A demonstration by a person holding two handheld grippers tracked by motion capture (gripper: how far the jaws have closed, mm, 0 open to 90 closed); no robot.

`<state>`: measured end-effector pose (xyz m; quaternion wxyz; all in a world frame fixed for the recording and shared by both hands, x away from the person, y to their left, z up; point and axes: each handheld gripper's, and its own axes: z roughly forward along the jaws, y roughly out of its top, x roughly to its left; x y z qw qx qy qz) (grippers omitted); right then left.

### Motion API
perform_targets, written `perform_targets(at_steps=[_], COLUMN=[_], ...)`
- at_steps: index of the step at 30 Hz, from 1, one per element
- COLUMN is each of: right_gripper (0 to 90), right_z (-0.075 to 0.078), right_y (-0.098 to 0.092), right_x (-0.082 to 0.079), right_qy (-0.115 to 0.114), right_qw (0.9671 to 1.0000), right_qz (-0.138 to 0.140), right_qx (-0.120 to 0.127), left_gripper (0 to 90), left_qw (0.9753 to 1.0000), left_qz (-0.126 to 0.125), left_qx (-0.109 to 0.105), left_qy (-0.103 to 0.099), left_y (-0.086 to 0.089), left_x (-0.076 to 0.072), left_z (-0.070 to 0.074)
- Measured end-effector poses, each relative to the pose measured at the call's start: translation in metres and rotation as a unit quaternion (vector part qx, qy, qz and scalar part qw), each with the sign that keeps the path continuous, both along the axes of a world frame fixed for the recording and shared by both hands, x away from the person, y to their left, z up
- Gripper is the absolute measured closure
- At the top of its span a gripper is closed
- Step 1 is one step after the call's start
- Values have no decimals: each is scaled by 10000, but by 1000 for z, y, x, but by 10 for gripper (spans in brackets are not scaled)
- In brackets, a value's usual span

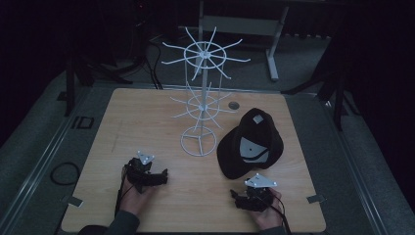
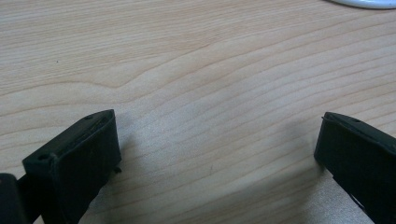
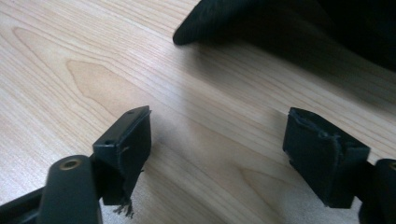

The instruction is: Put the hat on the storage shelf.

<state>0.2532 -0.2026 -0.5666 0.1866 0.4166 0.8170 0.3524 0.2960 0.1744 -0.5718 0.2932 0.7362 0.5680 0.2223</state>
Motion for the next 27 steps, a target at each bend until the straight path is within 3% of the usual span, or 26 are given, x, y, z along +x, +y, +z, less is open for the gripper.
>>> perform_targets(at_steps=[6,13,14,17,20,27], right_gripper=[129,164,219,225,224,263], right_z=[-1,2,3,5,11,24], right_y=[3,5,6,6,9,15], right_x=[1,-1,-1,-2,-3,0], right_qy=[57,114,150,218,139,-18], right_qw=[10000,9998,9998,9995,9995,9977], right_qz=[39,-117,-151,-160,-152,-302], right_qx=[-65,-81,-30,189,239,608], left_gripper=[1,1,1,1,1,1], left_qw=[10000,10000,10000,10000,10000,10000], left_qz=[2,3,-1,0,2,1], left_qx=[-8,-17,-12,-13,-15,-18], left_qy=[-4,-7,-5,-5,-5,-6], left_y=[0,-1,-1,-1,-1,-1], left_x=[0,0,0,0,0,0], left_z=[0,0,0,0,0,0])
